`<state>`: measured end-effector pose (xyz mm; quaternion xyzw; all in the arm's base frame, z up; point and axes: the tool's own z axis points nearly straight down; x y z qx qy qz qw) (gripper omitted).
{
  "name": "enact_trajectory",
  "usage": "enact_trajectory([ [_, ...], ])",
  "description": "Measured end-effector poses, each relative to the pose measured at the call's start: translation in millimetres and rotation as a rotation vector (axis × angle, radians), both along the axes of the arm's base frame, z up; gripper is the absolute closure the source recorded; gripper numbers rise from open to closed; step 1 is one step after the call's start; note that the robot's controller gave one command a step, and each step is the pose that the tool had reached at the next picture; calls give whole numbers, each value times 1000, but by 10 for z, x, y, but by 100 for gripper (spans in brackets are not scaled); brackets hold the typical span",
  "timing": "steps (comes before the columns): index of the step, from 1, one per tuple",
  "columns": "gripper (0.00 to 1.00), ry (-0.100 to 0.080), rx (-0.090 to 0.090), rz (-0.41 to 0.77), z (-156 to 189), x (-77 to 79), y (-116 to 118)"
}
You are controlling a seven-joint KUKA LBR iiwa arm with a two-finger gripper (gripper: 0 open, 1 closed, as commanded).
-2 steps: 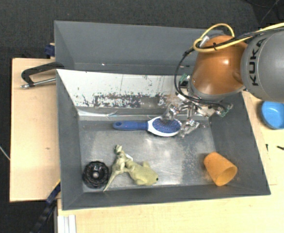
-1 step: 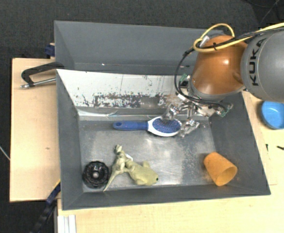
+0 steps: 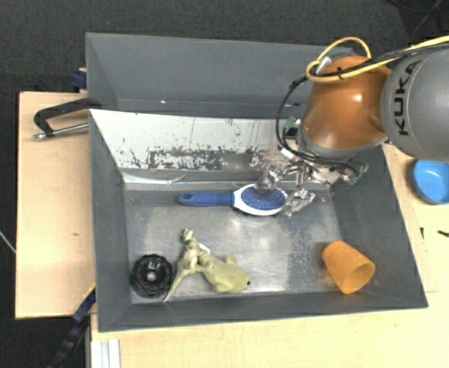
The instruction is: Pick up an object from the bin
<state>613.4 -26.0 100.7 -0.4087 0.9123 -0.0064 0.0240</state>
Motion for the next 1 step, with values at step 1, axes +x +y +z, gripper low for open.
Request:
enact_trajectory([
  [1, 100, 0, -1, 0, 2, 1, -4],
])
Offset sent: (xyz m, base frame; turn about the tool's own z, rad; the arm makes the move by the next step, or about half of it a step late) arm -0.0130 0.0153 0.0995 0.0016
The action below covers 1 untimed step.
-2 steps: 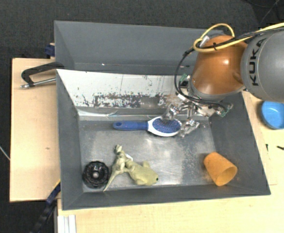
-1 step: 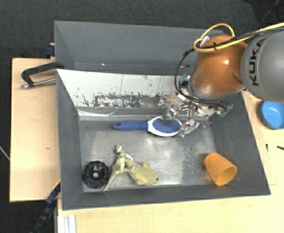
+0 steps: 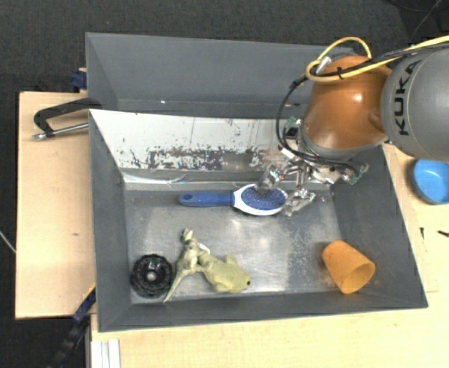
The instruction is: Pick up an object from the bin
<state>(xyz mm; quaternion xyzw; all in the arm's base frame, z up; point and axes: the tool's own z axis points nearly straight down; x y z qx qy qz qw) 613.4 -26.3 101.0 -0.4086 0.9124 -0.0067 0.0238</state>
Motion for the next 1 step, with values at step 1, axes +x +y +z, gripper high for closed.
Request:
enact_trajectory([
  [1, 100, 0, -1, 0, -2, 0, -4],
])
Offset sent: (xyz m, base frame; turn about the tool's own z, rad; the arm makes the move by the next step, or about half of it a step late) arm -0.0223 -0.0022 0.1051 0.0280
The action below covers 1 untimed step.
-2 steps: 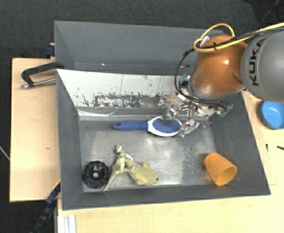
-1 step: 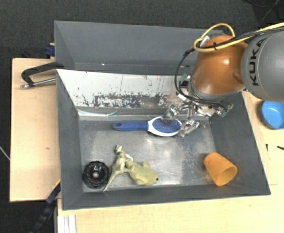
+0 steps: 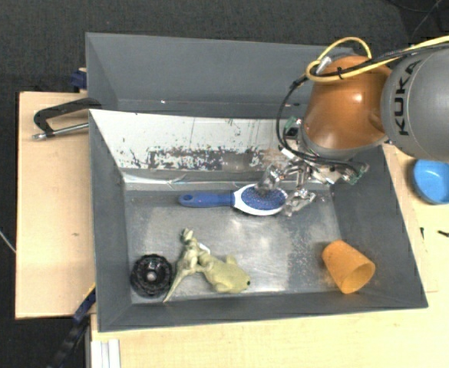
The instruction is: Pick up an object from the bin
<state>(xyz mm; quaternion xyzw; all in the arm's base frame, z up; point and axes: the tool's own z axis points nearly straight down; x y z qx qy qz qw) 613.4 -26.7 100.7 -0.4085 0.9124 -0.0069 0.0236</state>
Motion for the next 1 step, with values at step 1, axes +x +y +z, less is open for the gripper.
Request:
enact_trajectory([
  [1, 100, 0, 0, 0, 0, 0, 0],
])
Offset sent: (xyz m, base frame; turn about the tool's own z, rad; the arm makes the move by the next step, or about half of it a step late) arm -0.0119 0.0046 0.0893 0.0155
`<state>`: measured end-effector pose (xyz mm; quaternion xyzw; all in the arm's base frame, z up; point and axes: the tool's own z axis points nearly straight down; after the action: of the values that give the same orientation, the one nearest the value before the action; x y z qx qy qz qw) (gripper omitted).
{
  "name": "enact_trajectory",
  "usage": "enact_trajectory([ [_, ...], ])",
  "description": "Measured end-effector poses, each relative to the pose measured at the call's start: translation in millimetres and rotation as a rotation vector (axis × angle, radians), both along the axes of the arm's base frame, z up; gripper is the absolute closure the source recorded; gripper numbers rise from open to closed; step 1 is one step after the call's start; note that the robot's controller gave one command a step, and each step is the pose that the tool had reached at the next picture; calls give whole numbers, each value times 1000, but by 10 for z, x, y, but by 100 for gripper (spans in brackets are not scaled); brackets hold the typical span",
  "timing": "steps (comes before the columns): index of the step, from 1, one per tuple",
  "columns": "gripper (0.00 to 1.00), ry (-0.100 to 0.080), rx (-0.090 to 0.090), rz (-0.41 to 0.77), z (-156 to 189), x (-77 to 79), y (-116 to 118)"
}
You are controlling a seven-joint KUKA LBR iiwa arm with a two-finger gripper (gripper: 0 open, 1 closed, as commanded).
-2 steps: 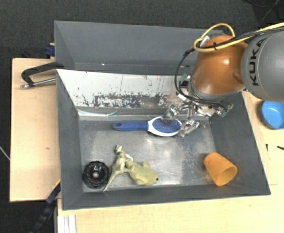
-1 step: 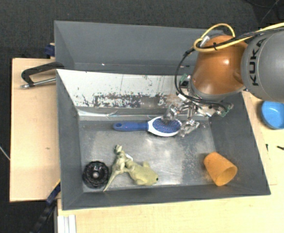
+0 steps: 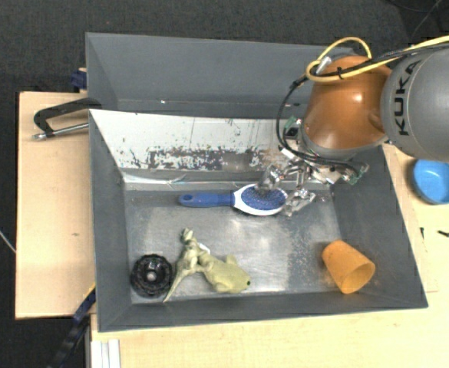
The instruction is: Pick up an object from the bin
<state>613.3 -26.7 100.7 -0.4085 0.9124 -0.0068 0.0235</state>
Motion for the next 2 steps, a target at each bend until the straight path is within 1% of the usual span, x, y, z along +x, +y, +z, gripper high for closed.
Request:
enact_trajectory([
  [2, 100, 0, 0, 0, 0, 0, 0],
])
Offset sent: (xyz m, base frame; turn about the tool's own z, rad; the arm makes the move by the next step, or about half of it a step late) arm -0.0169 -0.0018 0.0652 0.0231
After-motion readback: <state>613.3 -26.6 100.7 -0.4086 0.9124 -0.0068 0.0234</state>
